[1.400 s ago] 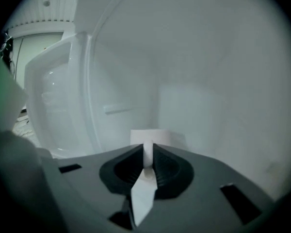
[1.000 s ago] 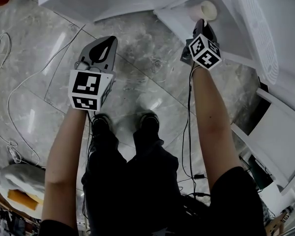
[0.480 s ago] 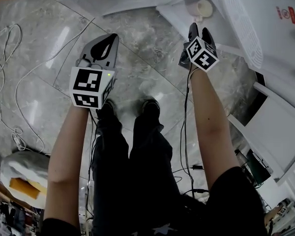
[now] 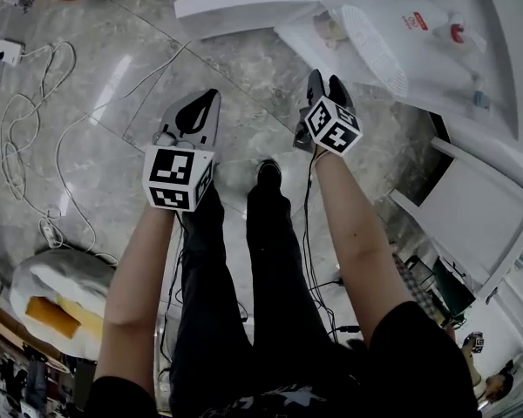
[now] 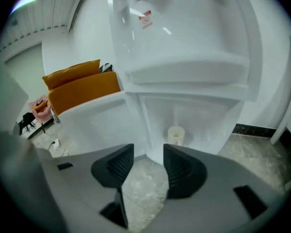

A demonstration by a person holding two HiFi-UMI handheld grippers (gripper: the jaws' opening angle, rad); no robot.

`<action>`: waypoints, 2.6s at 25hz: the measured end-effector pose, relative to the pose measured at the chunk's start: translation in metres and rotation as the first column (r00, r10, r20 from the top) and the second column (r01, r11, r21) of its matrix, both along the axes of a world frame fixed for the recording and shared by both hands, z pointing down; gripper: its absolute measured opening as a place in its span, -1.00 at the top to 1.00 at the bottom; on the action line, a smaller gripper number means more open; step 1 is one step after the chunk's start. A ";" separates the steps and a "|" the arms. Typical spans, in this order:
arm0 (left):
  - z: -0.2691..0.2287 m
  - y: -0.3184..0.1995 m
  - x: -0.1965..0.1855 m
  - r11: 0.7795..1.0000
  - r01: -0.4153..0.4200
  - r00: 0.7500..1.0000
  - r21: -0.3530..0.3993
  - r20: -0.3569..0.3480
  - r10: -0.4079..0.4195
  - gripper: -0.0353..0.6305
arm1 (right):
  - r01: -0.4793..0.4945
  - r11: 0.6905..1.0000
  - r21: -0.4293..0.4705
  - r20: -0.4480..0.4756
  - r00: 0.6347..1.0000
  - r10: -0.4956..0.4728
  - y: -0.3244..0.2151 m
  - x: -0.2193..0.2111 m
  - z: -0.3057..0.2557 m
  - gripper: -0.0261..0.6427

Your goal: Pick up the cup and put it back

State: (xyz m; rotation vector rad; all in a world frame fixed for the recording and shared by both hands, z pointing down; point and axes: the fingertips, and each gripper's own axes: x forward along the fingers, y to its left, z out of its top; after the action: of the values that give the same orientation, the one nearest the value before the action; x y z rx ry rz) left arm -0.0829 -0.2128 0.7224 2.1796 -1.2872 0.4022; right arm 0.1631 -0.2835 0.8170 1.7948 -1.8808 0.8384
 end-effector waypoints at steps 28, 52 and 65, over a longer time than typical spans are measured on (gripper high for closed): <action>-0.339 0.106 0.011 0.977 -0.035 0.999 0.209 -0.019 0.040 0.87 | 0.217 0.957 0.193 0.031 0.973 -0.227 0.168 -0.075 -0.418 0.54; -0.442 0.411 0.070 0.936 0.127 0.991 0.329 0.004 -0.136 0.87 | 0.407 0.853 0.328 -0.002 0.903 -0.430 0.436 0.019 -0.516 0.91; -0.460 0.501 0.015 0.908 0.241 0.969 0.343 -0.024 -0.248 0.87 | 0.489 0.781 0.389 0.006 0.846 -0.533 0.491 -0.041 -0.538 0.91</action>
State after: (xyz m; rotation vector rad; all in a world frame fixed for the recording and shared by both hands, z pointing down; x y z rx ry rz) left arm -0.0680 0.2882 0.2620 2.2522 -1.7269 0.1021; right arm 0.1219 0.2071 0.2791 1.3044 -2.5775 0.4032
